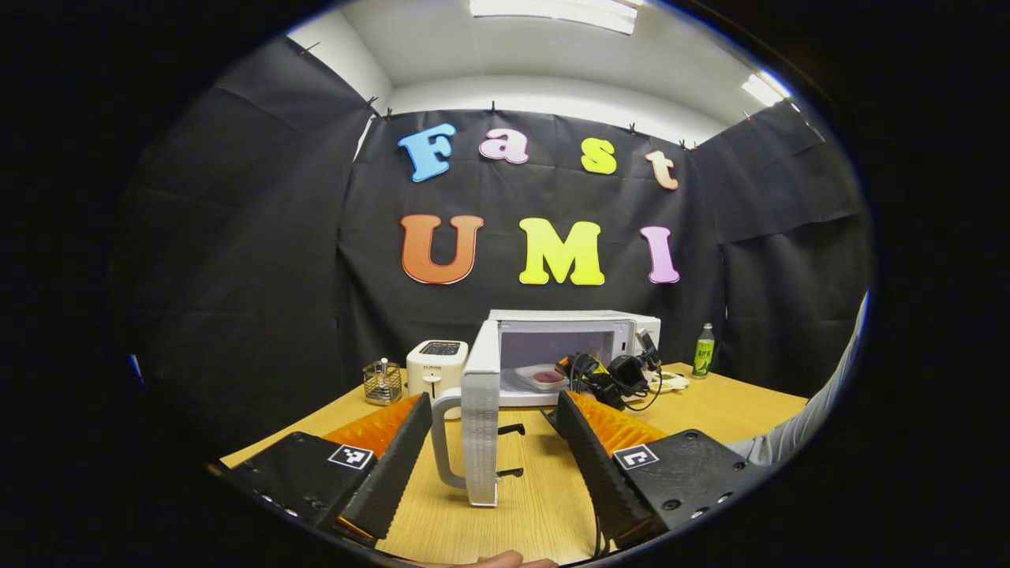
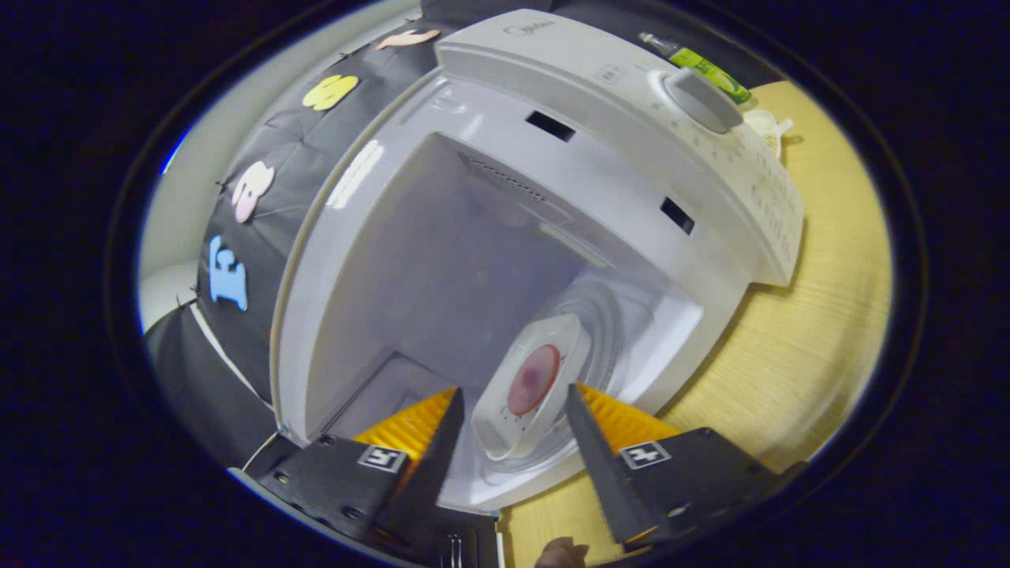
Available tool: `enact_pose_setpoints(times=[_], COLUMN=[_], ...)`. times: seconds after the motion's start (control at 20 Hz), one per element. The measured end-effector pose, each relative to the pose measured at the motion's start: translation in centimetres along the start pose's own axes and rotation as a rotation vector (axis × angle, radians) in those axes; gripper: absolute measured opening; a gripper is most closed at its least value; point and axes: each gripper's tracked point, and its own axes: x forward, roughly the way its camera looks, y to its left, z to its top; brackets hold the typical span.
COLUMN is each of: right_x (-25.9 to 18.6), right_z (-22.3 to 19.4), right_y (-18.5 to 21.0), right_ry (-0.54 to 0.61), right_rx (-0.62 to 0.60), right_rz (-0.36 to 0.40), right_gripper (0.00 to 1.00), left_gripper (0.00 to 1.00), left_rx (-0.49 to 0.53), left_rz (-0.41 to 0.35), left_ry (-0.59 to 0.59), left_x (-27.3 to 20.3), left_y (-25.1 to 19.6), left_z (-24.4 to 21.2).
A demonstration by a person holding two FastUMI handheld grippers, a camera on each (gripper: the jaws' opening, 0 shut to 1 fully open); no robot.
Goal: Open the microwave oven with the left hand, put the food in, and close the microwave oven.
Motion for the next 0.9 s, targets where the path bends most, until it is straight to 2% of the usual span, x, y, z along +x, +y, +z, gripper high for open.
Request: enact_pose_setpoints(times=[0.05,0.1,0.15,0.2,0.35,0.4,0.5,0.6,0.65,0.7,0.75,0.8,0.9], right_x=[-0.9,-1.8,-2.7,-3.7,-6.8,-7.9,-9.9,-12.2,-13.4,-14.8,-16.2,-17.6,-20.5], right_z=[0.3,-0.4,-0.7,-0.8,0.5,1.3,3.1,5.1,6.3,7.3,8.4,9.4,12.0], right_y=[-0.2,0.1,0.6,0.9,1.8,1.8,2.5,2.9,3.1,3.4,3.6,3.9,3.9], right_ry=[0.011,0.041,0.059,0.076,0.078,0.073,0.055,0.038,0.03,0.022,0.015,0.006,-0.027], right_rx=[-0.073,-0.13,-0.169,-0.215,-0.375,-0.436,-0.533,-0.602,-0.626,-0.645,-0.674,-0.708,-0.776], right_rz=[-0.024,-0.013,0.006,0.016,0.044,0.045,0.064,0.08,0.087,0.096,0.113,0.124,0.134], right_gripper=[0.94,0.99,0.88,1.0,1.0,0.89,0.89,0.89,0.9,0.9,1.0,0.89,0.89], left_gripper=[0.83,0.83,0.94,0.94,0.94,0.94,0.94,0.93,0.78,0.78,0.78,0.92,0.88], left_rx=[-0.006,-0.011,-0.014,-0.012,0.007,0.005,-0.003,-0.015,-0.022,-0.027,-0.025,-0.02,-0.029], left_rz=[0.013,0.033,0.061,0.088,0.173,0.19,0.211,0.208,0.198,0.188,0.185,0.181,0.183], left_ry=[-0.009,-0.016,-0.019,-0.013,-0.005,0.0,0.011,0.021,0.019,0.02,0.028,0.027,0.029], left_x=[-0.2,-0.1,-0.1,0.0,0.0,-0.1,0.0,0.7,1.1,1.5,1.9,2.5,3.7], left_y=[0.6,1.4,2.3,3.2,6.6,7.4,8.9,9.7,10.0,10.4,10.8,11.4,12.3], left_z=[0.3,0.4,0.4,0.2,0.0,0.0,-0.5,-0.9,-0.9,-1.1,-1.5,-1.8,-2.5])
